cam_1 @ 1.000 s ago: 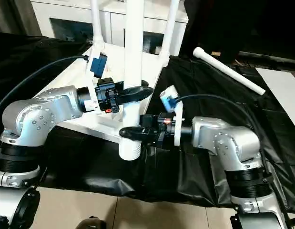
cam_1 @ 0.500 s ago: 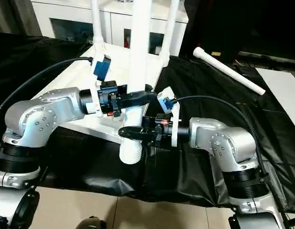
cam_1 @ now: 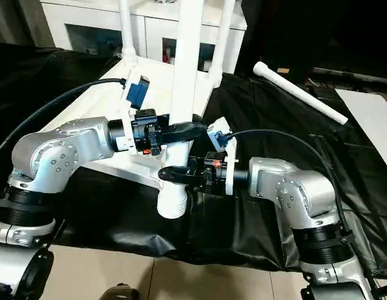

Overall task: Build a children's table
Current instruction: Pick table leg

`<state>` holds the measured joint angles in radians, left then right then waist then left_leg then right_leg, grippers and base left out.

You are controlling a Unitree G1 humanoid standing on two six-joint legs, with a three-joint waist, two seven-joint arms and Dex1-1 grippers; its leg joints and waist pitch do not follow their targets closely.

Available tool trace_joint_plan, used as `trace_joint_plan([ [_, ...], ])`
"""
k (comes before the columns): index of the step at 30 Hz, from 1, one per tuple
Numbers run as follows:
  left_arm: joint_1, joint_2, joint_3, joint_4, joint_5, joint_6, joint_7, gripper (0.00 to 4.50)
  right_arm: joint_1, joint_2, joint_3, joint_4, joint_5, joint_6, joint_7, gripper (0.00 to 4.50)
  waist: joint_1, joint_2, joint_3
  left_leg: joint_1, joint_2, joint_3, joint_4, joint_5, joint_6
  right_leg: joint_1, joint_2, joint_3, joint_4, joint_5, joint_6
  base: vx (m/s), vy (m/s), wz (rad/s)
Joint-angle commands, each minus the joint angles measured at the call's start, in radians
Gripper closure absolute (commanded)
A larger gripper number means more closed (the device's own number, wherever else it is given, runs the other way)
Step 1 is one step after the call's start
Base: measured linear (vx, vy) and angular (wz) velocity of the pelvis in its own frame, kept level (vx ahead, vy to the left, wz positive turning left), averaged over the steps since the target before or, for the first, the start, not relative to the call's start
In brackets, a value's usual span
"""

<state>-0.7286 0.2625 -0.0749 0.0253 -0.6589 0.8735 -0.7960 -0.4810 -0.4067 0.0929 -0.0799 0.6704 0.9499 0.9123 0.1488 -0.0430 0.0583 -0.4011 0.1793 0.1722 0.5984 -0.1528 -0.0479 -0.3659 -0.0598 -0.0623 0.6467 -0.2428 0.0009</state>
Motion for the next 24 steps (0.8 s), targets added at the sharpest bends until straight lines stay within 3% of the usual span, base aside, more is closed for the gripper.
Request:
trace_joint_plan([
  [1, -0.082, -0.017, 0.051, 0.082, 0.086, -0.033, 0.15, 2.64, 0.012, -0.007, 0.006, -0.017, -0.008, -0.001, -0.015, 2.64, 0.001, 0.008, -0.074, 0.035, 0.055, -0.017, -0.066, -0.12, -0.042, 0.035, -0.09, 0.051, -0.069, 0.064, -0.201, 0.0, 0.0, 0.0],
  [3, -0.096, -0.005, 0.056, 0.122, 0.11, -0.046, 0.165, 1.94, 0.009, 0.013, -0.014, 0.0, -0.038, -0.04, -0.059, 2.65, 0.006, 0.004, -0.073, 0.034, 0.055, -0.018, -0.066, -0.122, -0.045, 0.039, -0.093, 0.051, -0.07, 0.049, -0.197, 0.0, 0.0, 0.0],
  [9, -0.097, 0.037, 0.083, 0.194, 0.143, -0.085, 0.184, 1.61, -0.034, 0.099, -0.125, 0.129, -0.148, -0.209, -0.297, 2.66, -0.009, 0.009, -0.075, 0.035, 0.052, -0.019, -0.068, -0.128, -0.069, 0.035, -0.093, 0.048, -0.071, 0.034, -0.192, 0.0, 0.0, 0.0],
  [10, -0.095, 0.049, 0.076, 0.21, 0.164, -0.113, 0.187, 1.52, -0.037, 0.113, -0.147, 0.146, -0.15, -0.226, -0.329, 2.67, -0.008, 0.018, -0.076, 0.036, 0.053, -0.02, -0.068, -0.129, -0.072, 0.033, -0.092, 0.049, -0.068, 0.038, -0.19, 0.0, 0.0, 0.0],
  [12, -0.096, 0.07, 0.061, 0.242, 0.2, -0.17, 0.182, 1.53, -0.041, 0.131, -0.177, 0.171, -0.163, -0.26, -0.382, 2.67, -0.008, 0.014, -0.077, 0.038, 0.053, -0.02, -0.069, -0.131, -0.072, 0.033, -0.091, 0.05, -0.07, 0.05, -0.177, 0.0, 0.0, 0.0],
  [16, -0.098, 0.187, -0.092, 0.328, 0.387, -0.369, 0.107, 1.38, -0.04, 0.152, -0.241, 0.222, -0.208, -0.343, -0.495, 2.67, -0.006, 0.019, -0.079, 0.04, 0.052, -0.022, -0.073, -0.125, -0.084, 0.031, -0.088, 0.049, -0.068, 0.077, -0.144, 0.0, 0.0, 0.0],
  [17, -0.088, 0.254, -0.198, 0.34, 0.473, -0.451, 0.012, 1.38, -0.04, 0.151, -0.255, 0.238, -0.228, -0.373, -0.53, 2.67, -0.005, 0.017, -0.077, 0.041, 0.053, -0.023, -0.074, -0.126, -0.082, 0.03, -0.088, 0.049, -0.071, 0.07, -0.137, 0.0, 0.0, 0.0],
  [18, -0.088, 0.254, -0.198, 0.34, 0.473, -0.451, 0.012, 1.38, -0.04, 0.151, -0.255, 0.238, -0.228, -0.373, -0.53, 2.67, -0.005, 0.017, -0.077, 0.041, 0.053, -0.023, -0.074, -0.126, -0.082, 0.03, -0.088, 0.049, -0.071, 0.07, -0.137, 0.0, 0.0, 0.0],
  [19, -0.069, 0.309, -0.289, 0.341, 0.526, -0.498, -0.11, 1.38, -0.034, 0.14, -0.24, 0.239, -0.24, -0.383, -0.52, 2.67, -0.007, 0.021, -0.077, 0.043, 0.053, -0.022, -0.076, -0.136, -0.09, 0.027, -0.09, 0.049, -0.071, 0.058, -0.136, 0.0, 0.0, 0.0],
  [20, -0.069, 0.309, -0.289, 0.341, 0.526, -0.498, -0.11, 1.38, -0.034, 0.14, -0.24, 0.239, -0.24, -0.383, -0.52, 2.67, -0.011, 0.023, -0.077, 0.042, 0.054, -0.019, -0.077, -0.144, -0.099, 0.028, -0.089, 0.05, -0.065, 0.058, -0.142, 0.0, 0.0, 0.0],
  [21, -0.061, 0.342, -0.361, 0.367, 0.573, -0.541, -0.203, 1.38, -0.024, 0.137, -0.224, 0.218, -0.237, -0.375, -0.492, 2.67, -0.01, 0.024, -0.076, 0.043, 0.055, -0.02, -0.077, -0.149, -0.099, 0.028, -0.09, 0.049, -0.067, 0.058, -0.146, 0.0, 0.0, 0.0],
  [22, -0.061, 0.345, -0.37, 0.375, 0.58, -0.549, -0.211, 1.38, -0.021, 0.136, -0.221, 0.211, -0.235, -0.371, -0.484, 2.67, -0.012, 0.028, -0.076, 0.042, 0.055, -0.019, -0.077, -0.159, -0.101, 0.028, -0.09, 0.05, -0.065, 0.058, -0.15, 0.0, 0.0, 0.0],
  [24, -0.066, 0.35, -0.391, 0.411, 0.605, -0.588, -0.253, 1.38, -0.01, 0.134, -0.207, 0.181, -0.223, -0.355, -0.453, 2.67, -0.013, 0.027, -0.075, 0.043, 0.055, -0.019, -0.078, -0.177, -0.1, 0.027, -0.091, 0.049, -0.066, 0.053, -0.159, 0.0, 0.0, 0.0],
])
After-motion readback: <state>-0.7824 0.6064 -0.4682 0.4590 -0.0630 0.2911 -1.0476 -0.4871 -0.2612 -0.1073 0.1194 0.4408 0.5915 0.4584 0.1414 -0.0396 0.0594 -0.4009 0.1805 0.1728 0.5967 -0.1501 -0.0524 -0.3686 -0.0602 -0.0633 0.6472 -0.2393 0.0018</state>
